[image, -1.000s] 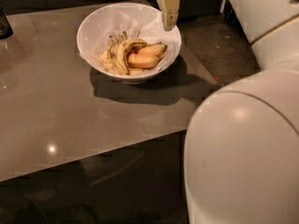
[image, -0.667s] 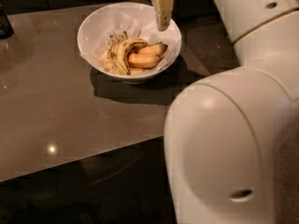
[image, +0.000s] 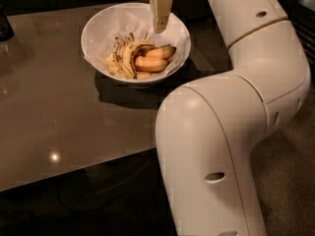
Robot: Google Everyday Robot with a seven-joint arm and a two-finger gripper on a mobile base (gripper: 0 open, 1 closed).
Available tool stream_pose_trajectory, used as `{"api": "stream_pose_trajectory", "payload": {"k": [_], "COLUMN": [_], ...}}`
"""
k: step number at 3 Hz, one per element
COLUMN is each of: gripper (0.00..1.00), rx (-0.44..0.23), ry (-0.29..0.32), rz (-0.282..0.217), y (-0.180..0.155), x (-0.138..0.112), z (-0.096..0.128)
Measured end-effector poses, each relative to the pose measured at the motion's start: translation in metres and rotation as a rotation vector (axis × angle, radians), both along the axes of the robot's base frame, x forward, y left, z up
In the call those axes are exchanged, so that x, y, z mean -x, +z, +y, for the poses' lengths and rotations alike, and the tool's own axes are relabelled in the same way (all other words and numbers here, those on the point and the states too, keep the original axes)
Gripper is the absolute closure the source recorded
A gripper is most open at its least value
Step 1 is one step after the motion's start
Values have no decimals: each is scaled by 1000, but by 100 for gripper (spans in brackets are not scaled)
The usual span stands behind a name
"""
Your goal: Pick banana from white bowl
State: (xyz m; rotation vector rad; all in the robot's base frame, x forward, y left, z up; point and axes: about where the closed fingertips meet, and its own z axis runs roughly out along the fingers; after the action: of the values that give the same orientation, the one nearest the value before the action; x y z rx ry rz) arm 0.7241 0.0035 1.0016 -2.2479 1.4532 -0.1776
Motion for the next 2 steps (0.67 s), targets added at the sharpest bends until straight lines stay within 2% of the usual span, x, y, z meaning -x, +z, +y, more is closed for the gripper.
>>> {"api": "stream_pose_trajectory", "payload": {"k": [2], "gripper": [15], "rx": [-22], "ry": [9], "rz": [55], "y": [-22], "x": [-3], "z": [5]}}
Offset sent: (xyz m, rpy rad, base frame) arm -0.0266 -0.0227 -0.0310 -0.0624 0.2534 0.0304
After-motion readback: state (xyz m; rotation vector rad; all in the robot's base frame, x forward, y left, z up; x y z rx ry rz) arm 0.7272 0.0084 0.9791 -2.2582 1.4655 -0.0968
